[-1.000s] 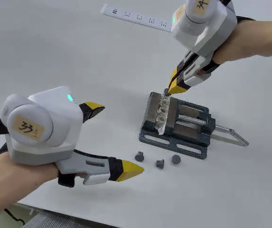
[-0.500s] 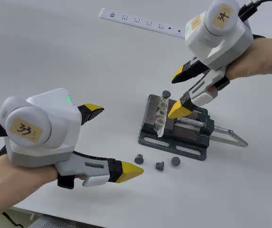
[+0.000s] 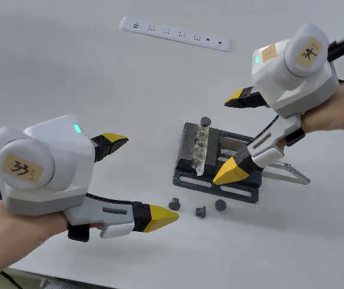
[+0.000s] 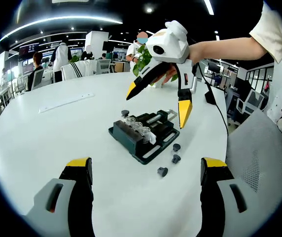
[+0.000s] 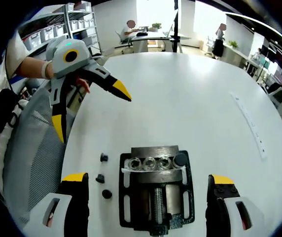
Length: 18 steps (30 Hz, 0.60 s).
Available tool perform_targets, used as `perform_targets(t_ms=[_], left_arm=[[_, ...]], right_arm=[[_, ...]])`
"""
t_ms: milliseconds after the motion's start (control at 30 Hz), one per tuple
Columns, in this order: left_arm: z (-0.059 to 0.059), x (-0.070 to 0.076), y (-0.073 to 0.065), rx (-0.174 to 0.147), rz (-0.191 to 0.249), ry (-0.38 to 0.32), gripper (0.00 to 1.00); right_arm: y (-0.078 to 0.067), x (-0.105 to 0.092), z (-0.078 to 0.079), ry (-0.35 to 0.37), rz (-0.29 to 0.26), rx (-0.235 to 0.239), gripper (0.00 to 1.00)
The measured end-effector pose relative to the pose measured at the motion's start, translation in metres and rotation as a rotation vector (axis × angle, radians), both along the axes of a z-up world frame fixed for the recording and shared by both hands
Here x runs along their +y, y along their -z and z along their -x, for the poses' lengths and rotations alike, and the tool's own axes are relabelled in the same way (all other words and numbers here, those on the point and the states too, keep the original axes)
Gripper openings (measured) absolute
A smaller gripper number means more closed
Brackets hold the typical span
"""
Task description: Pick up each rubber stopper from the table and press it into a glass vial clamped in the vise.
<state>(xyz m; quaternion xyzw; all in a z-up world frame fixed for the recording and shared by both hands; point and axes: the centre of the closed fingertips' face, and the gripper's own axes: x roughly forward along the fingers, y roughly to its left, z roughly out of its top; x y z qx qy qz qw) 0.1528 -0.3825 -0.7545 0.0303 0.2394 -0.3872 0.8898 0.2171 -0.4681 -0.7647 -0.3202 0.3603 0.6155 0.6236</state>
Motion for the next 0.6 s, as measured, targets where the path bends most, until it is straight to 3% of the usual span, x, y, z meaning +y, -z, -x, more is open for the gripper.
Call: perform_targets(t_ms=[300, 500, 600], left_arm=[[0.002, -0.001, -0.002, -0.008, -0.009, 0.015, 0.89], [0.003, -0.002, -0.003, -0.019, -0.014, 0.026, 0.89], [0.004, -0.003, -0.003, -0.019, -0.023, 0.035, 0.89]], right_arm=[[0.000, -0.014, 0.025, -0.007, 0.010, 0.004, 0.94], [-0.004, -0.019, 0.039, -0.052, 0.047, -0.003, 0.90], [-0.005, -0.020, 0.047, -0.084, 0.067, -0.015, 0.83]])
